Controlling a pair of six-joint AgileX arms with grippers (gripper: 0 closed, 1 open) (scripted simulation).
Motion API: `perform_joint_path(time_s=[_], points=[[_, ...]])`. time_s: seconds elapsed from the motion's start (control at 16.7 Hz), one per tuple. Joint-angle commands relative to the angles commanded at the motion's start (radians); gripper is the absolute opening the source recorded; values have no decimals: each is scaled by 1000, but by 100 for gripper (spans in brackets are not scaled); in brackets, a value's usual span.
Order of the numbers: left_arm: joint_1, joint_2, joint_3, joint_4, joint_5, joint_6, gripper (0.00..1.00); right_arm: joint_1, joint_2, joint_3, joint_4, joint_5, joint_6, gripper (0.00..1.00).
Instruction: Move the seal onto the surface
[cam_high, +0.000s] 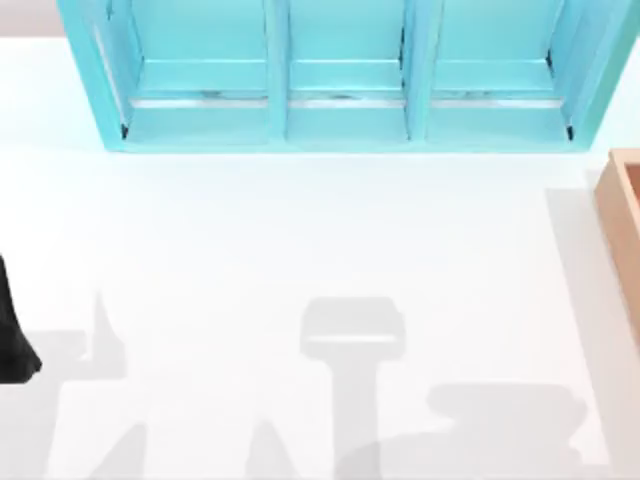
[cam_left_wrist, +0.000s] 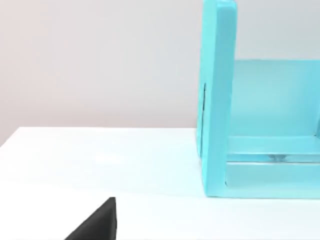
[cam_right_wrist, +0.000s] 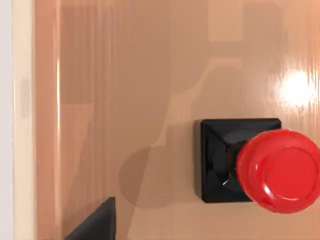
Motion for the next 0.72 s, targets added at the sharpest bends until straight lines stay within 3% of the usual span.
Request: perform_joint_path(time_s=[0.36, 0.72], points=[[0, 0, 0, 0, 0, 0, 100, -86, 378, 328, -309, 1, -85, 100], [0, 0, 0, 0, 0, 0, 100, -107, 465, 413, -382, 2, -106, 100]])
